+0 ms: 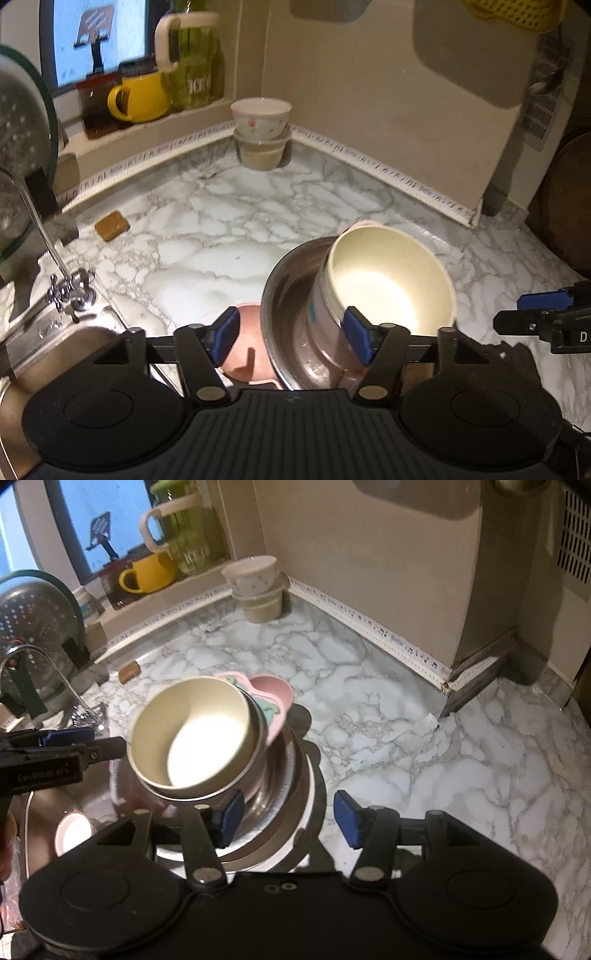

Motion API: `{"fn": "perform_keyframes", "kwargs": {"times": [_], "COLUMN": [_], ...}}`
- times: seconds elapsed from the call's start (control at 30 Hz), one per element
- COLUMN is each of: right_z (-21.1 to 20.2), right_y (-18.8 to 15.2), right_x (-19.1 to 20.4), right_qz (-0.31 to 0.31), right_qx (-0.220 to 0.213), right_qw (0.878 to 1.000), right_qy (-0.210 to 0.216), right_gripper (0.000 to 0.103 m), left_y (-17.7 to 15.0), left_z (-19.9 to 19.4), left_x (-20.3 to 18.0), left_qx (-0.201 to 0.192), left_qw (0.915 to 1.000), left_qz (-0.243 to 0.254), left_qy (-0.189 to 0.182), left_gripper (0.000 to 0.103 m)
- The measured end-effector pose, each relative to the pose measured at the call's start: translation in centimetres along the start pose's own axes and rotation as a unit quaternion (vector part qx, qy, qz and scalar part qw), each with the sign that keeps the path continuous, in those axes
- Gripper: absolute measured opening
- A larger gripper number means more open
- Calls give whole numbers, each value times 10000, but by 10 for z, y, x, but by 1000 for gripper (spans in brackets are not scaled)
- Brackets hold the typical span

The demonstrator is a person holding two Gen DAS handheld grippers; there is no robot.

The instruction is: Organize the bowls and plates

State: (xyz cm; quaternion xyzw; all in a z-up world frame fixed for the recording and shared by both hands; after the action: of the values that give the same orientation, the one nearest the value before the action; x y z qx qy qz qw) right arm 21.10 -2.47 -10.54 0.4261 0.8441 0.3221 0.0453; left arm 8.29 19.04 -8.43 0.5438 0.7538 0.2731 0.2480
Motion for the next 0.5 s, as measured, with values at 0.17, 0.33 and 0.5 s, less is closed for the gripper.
{"fn": "perform_keyframes", "kwargs": {"times": [0.17,0.33,0.5], "right_z": [-18,-35,-47], "right_y": [-1,-5,-13], "right_x": [12,26,35], "right_qz": [-80,-173,-223], "right_qx": [-217,-442,-607], "right_qw": [9997,9988,9977], "right_qy": [91,152,181], "right_gripper": [62,65,68], "left_y": [-1,-5,-11], "left_z": [-21,-36,-46], "left_x": [-10,-15,-19], "left_qx": [-149,-278,-303], "left_qw": [9996,9990,9987], "left_qz": [78,85,108], "left_qy": [-235,-328,-405], "left_gripper": [69,76,76]}}
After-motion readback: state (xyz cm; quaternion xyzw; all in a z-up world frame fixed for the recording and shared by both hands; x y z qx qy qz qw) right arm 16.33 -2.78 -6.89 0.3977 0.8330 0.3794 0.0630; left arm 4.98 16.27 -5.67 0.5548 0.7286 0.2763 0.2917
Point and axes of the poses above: each gripper's, at about its wrist camera, not at the fingertips, and z roughly the way its jaws point, x to its left, y to its top, the point moved 3 cm from there along z, roughly the way its jaws point, and after that the axes turned 1 degree about x, right-handed, at the moved point
